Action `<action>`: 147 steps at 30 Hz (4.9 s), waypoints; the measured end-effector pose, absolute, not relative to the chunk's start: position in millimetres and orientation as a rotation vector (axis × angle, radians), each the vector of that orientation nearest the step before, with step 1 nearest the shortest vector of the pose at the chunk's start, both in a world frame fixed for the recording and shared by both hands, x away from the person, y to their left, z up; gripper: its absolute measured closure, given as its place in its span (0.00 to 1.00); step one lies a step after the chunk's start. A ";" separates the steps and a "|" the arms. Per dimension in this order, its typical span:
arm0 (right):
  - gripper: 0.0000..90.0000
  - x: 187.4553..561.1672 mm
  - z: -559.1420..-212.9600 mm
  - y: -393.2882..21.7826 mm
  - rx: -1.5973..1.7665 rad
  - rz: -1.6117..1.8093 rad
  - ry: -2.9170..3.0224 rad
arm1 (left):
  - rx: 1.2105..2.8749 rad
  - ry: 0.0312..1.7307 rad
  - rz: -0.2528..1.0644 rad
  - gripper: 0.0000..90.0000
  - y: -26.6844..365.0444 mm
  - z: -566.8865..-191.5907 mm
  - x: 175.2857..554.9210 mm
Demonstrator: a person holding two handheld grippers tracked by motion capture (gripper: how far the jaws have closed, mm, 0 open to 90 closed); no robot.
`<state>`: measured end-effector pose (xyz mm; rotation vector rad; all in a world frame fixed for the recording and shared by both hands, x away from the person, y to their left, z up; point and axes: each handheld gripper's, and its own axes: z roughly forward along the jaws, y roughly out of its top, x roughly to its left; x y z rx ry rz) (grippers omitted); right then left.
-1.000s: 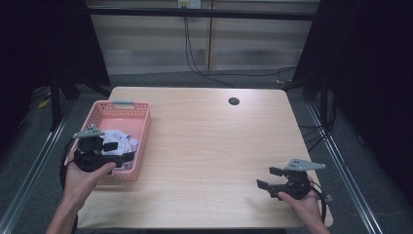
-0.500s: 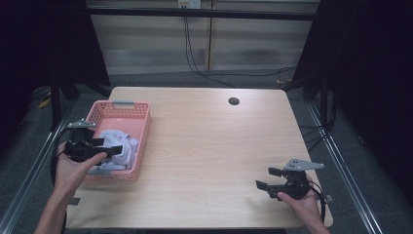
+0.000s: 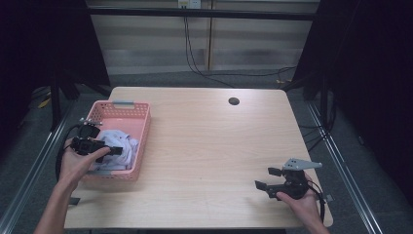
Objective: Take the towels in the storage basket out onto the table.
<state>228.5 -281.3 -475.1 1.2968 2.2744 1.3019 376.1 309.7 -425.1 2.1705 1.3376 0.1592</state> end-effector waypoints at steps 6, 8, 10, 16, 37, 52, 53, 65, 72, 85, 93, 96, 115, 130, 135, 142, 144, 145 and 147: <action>0.22 229.1 -475.4 -280.3 1.299 1.303 2.290 | 2.228 1.329 0.145 0.15 300.8 -428.8 377.8; 0.22 229.3 -475.6 -279.9 1.295 1.302 2.292 | 2.254 1.342 0.139 0.13 299.7 -430.9 380.5; 0.22 229.7 -475.9 -279.8 1.290 1.302 2.297 | 2.297 1.350 0.155 0.11 296.3 -432.1 382.4; 0.22 229.6 -475.9 -279.2 1.297 1.307 2.308 | 2.354 1.457 0.091 0.00 300.7 -442.5 395.6; 0.23 231.4 -477.5 -273.7 1.276 1.288 2.351 | 2.558 1.512 -0.024 0.00 270.1 -465.3 417.5; 0.25 231.7 -476.6 -273.9 1.283 1.275 2.373 | 2.517 1.469 -0.004 0.47 274.9 -452.9 412.3; 0.25 231.3 -476.3 -273.6 1.286 1.276 2.374 | 2.500 1.460 0.004 0.48 277.5 -452.5 411.8; 0.24 232.5 -476.1 -275.9 1.305 1.281 2.366 | 2.305 1.485 0.033 0.55 302.7 -442.9 405.8; 0.24 233.3 -476.4 -276.7 1.315 1.280 2.361 | 2.230 1.444 0.043 0.55 316.5 -428.0 400.0; 0.23 232.9 -475.8 -277.4 1.320 1.279 2.364 | 2.105 1.392 0.103 0.54 336.8 -405.6 392.2; 0.22 232.6 -475.6 -278.1 1.327 1.281 2.363 | 2.081 1.368 0.103 0.54 338.1 -395.2 390.9; 0.22 232.8 -475.6 -278.4 1.329 1.282 2.362 | 2.076 1.364 0.111 0.54 339.1 -390.3 390.4; 0.21 233.1 -475.5 -279.4 1.329 1.284 2.359 | 1.994 1.319 0.138 0.54 340.8 -353.0 381.8; 0.20 233.9 -475.2 -279.5 1.332 1.287 2.360 | 2.017 1.222 0.152 0.54 319.6 -326.3 377.2; 0.20 233.1 -474.9 -280.3 1.331 1.286 2.359 | 2.026 1.222 0.153 0.54 303.1 -320.5 381.3; 0.20 234.0 -473.0 -286.1 1.343 1.298 2.326 | 2.051 1.139 0.137 0.54 275.0 -311.6 386.8; 0.20 233.9 -472.7 -287.7 1.351 1.300 2.321 | 2.059 1.118 0.126 0.54 266.9 -310.6 387.2; 0.20 233.8 -472.6 -288.2 1.354 1.303 2.315 | 2.054 1.117 0.119 0.54 263.9 -310.9 387.2; 0.20 233.6 -472.5 -288.3 1.352 1.303 2.316 | 2.063 1.102 0.112 0.54 256.7 -311.8 387.5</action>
